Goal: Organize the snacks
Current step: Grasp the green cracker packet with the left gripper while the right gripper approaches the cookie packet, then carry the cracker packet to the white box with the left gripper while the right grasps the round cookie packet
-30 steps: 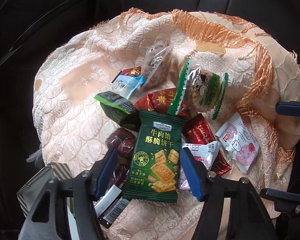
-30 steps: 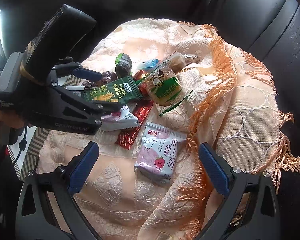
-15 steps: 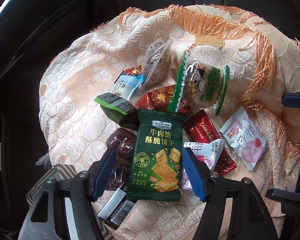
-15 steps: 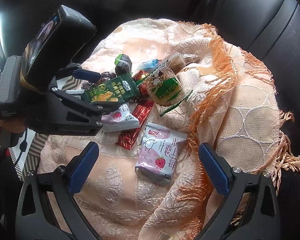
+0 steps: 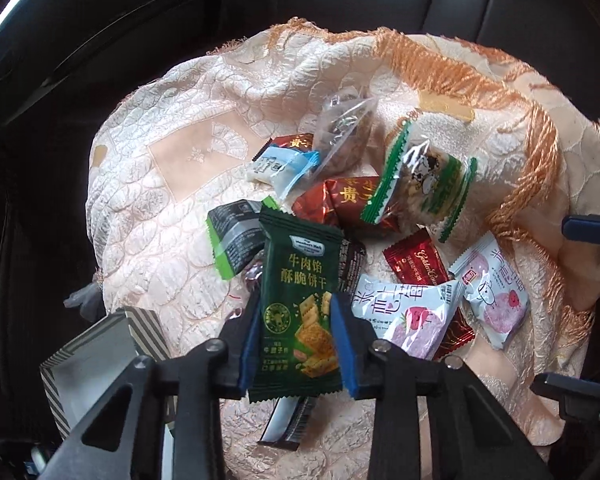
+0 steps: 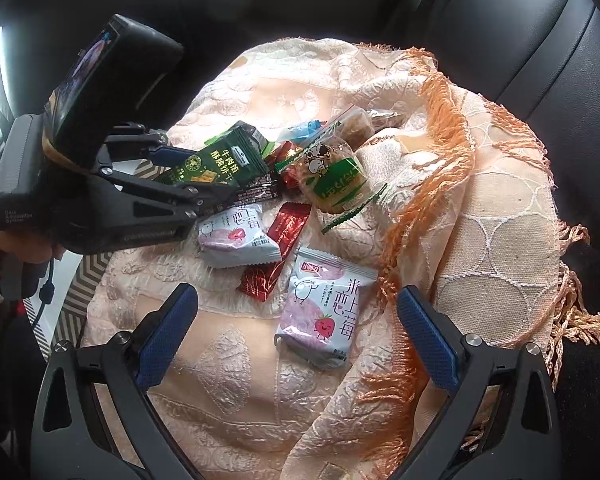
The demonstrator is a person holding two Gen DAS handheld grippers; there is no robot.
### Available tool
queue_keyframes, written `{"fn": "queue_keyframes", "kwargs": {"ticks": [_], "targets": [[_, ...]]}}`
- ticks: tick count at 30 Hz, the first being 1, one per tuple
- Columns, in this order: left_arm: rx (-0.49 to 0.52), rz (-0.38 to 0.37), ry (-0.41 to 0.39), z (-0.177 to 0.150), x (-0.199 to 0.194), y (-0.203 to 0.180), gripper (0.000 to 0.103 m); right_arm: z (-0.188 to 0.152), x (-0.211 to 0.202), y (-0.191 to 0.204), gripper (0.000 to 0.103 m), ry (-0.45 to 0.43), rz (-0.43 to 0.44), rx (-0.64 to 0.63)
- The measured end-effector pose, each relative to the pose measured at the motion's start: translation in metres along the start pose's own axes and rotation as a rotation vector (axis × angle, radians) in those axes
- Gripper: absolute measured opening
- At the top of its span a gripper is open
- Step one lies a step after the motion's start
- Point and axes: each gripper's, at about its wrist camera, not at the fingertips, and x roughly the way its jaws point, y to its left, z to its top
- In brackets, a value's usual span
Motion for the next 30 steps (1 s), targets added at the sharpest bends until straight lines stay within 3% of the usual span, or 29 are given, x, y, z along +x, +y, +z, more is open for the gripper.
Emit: {"fn": "queue_keyframes", "kwargs": {"ticks": [10,20,30], "targets": [[-0.082,-0.082,-0.009,-0.017,-0.006,0.010,0.016,0.012,-0.001,-0.003,0.100,-0.012,0.017,0.027],[-0.136,-0.081,-0.033,-0.032,-0.017,0.018,0.012,0.044,0.008,-0.006,0.100,-0.011,0.001,0.009],[-0.190,-0.096,-0.062,-0.041,-0.028,0.026,0.011,0.092,0.059,-0.012,0.100,0.067,-0.175,-0.120]]}}
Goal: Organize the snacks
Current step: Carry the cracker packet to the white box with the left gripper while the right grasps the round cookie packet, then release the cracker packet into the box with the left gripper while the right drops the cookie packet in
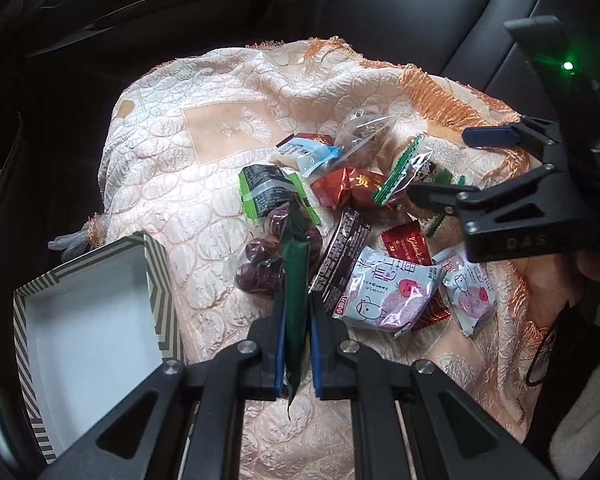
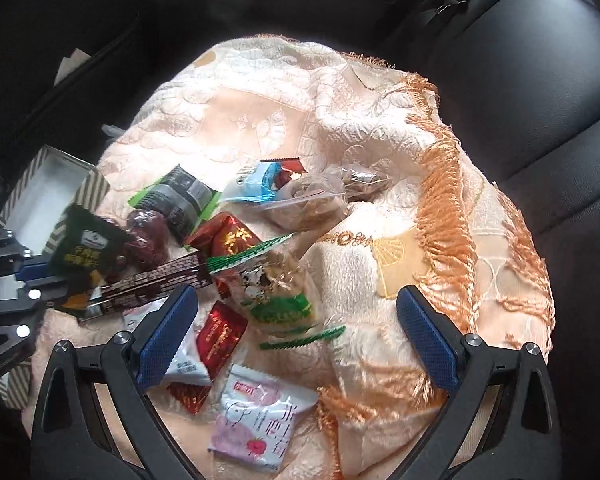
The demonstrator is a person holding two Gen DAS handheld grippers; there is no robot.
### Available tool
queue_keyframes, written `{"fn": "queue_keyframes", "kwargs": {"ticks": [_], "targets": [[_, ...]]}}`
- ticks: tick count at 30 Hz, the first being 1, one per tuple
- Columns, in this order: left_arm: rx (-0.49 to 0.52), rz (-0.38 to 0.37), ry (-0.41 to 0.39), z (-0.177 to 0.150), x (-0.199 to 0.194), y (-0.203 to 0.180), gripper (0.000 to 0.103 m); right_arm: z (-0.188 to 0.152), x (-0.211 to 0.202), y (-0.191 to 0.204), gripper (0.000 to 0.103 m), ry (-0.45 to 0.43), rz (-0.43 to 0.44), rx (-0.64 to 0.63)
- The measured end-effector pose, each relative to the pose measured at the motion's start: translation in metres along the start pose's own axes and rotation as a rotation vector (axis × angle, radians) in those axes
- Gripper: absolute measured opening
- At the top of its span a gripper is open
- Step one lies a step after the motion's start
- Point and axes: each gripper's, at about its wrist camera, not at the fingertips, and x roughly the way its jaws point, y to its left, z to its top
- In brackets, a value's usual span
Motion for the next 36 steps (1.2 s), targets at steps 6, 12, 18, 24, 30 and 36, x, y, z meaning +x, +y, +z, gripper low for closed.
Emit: {"fn": "queue_keyframes", "kwargs": {"ticks": [6,12,18,24,30,36], "targets": [[-0.031,0.003,-0.018,-0.004,-0.010,0.004,0.011,0.003,0.017,0.004,0.043,0.019,0.012,-0.058],[-0.056,0.012,-0.034,-0.010,-0.018,0.008,0.012,-0.004,0.004,0.006,0.042,0.016,0.055,-0.043],[-0.090,0.023,-0.057,-0.016,-0.032,0.019,0.011,-0.013,-0.023,0.010,0.042,-0.023,0.122,-0.016],[-0.122,0.056,-0.066,-0.024,-0.044,0.035,0.012,-0.014,-0.041,0.032,0.042,-0.039,0.214,-0.016],[-0.170,0.111,-0.060,-0.041,-0.053,0.062,0.012,-0.006,-0.051,0.075,0.042,-0.051,0.278,-0.093],[-0.220,0.162,-0.028,-0.056,-0.051,0.094,0.012,0.004,-0.043,0.111,0.042,-0.021,0.347,-0.119]]}}
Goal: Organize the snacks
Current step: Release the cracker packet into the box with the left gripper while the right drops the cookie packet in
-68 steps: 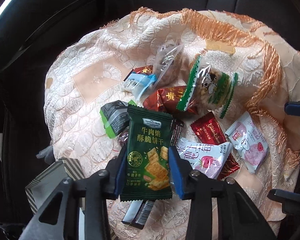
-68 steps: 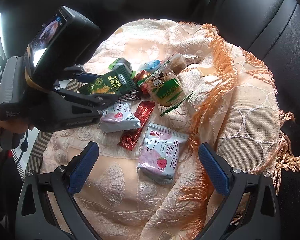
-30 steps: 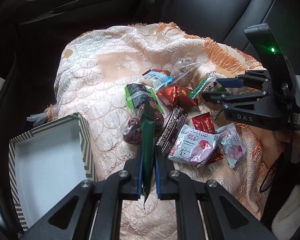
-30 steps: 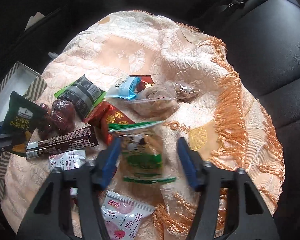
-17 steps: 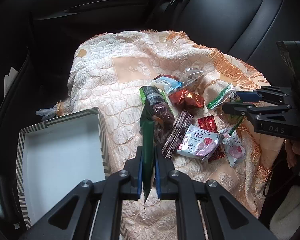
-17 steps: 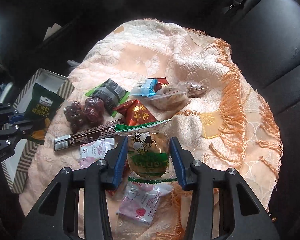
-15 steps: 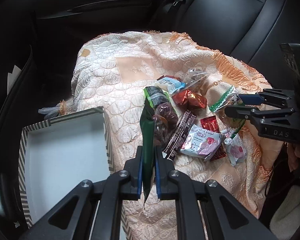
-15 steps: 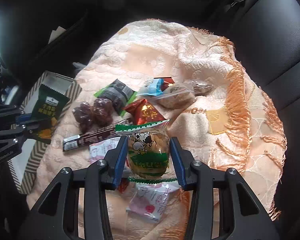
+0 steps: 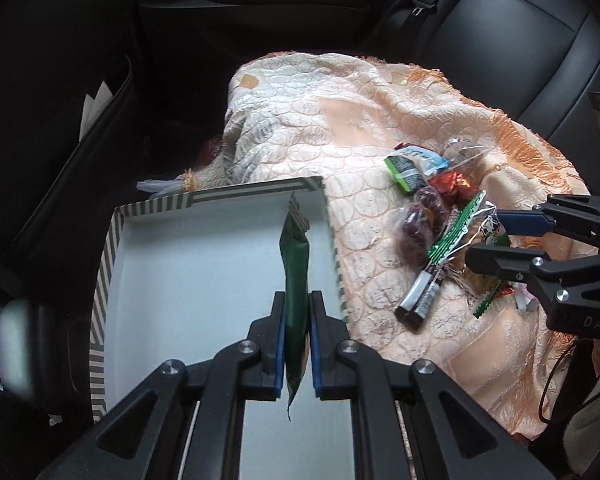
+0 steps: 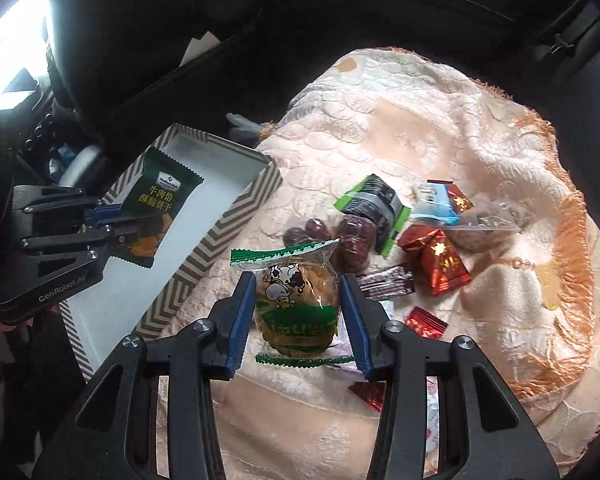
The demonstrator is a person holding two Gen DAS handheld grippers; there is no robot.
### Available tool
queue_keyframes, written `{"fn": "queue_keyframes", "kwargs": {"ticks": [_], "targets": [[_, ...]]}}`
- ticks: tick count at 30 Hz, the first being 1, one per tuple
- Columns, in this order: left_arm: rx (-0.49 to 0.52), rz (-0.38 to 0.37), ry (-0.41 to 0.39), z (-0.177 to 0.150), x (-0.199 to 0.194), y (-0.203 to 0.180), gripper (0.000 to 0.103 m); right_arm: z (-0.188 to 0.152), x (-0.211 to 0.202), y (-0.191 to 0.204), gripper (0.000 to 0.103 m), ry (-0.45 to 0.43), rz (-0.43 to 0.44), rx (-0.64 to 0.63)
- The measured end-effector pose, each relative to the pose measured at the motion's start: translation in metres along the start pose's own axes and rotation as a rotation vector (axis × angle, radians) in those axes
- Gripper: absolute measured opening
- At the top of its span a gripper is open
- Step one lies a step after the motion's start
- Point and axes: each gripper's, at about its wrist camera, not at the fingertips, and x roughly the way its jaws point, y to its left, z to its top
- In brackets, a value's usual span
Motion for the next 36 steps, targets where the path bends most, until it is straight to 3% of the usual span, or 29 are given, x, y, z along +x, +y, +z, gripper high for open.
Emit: {"fn": "queue_keyframes", "kwargs": {"ticks": [11,18,24,27,28,29,32,36], "targets": [[-0.127,0.130,0.070,0.002,0.037,0.069,0.012,0.054,0.043,0.052,0.042,0.008,0.126,-0.012],[-0.180,0.142,0.096,0.004,0.061,0.082,0.012,0.084,0.085,0.074,0.042,0.033,0.095,-0.053],[-0.190,0.163,0.113,0.002,0.074,0.083,0.012,0.084,0.116,0.083,0.042,0.070,0.056,-0.079],[-0.195,0.209,0.117,0.000,0.077,0.084,0.031,0.080,0.121,0.088,0.043,0.065,0.024,-0.110],[-0.203,0.219,0.118,-0.001,0.077,0.084,0.053,0.079,0.121,0.089,0.043,0.059,0.016,-0.112],[-0.212,0.223,0.112,-0.003,0.076,0.085,0.066,0.078,0.121,0.089,0.044,0.060,0.008,-0.112],[-0.234,0.217,0.095,-0.008,0.070,0.087,0.076,0.079,0.120,0.086,0.044,0.060,0.011,-0.095],[-0.238,0.224,0.081,-0.012,0.057,0.086,0.079,0.078,0.108,0.080,0.044,0.020,0.039,-0.053]]}}
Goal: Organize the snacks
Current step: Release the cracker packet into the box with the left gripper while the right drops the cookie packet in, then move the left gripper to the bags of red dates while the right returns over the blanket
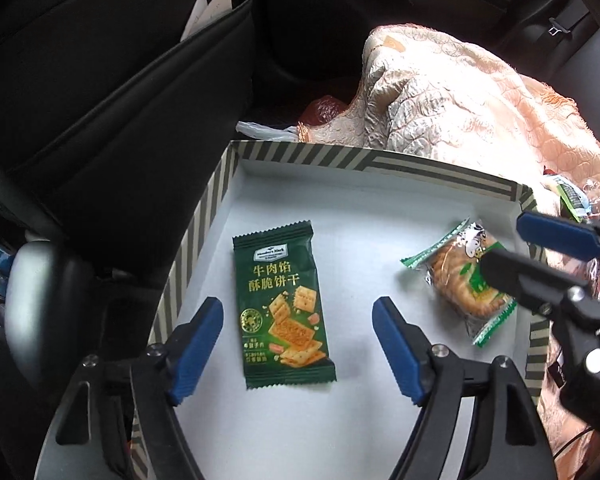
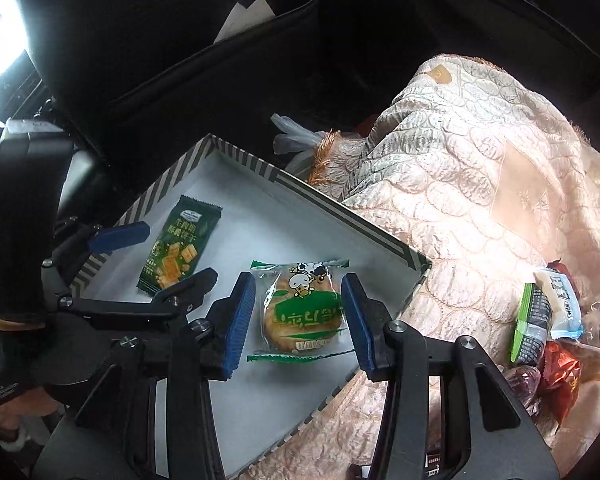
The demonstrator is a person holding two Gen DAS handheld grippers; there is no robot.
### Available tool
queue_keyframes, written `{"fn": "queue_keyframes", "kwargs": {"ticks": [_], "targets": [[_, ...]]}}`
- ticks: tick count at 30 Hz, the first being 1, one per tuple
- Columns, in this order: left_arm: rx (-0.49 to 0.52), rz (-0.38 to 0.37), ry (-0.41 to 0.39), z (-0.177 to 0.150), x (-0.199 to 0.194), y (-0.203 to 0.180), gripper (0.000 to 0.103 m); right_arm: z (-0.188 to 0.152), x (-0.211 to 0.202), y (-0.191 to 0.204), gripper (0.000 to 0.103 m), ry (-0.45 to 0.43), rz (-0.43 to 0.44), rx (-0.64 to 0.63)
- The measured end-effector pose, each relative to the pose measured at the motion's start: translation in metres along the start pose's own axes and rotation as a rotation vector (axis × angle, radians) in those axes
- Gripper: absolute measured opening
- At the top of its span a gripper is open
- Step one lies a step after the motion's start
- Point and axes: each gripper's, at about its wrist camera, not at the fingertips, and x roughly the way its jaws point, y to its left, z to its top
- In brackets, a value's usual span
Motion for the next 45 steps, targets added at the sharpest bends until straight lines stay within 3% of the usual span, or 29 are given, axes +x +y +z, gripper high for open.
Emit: {"fn": "queue_keyframes", "kwargs": {"ticks": [11,29,31,34,45], "targets": [[0.035,-0.069,-0.088,-0.006,-0.046,-0.036,0.088,-0.039,-0.065,-0.022,0.045,-0.113,-0.020,0.034],[0.180,-0.202,-0.090,-0.020,-0.070,-0.142,0.095,-0.123,-0.120,-0.104,0.045,-0.085,-0.121,0.167],[0.185,-0.219,-0.084,-0.021,-0.069,-0.148,0.095,-0.134,-0.124,-0.108,0.045,-0.080,-0.133,0.175],[0.185,-0.239,-0.073,-0.021,-0.067,-0.153,0.095,-0.148,-0.124,-0.115,0.056,-0.058,-0.137,0.195],[0.206,-0.250,-0.061,-0.008,-0.058,-0.171,0.096,-0.161,-0.128,-0.132,0.057,-0.048,-0.138,0.250]]}}
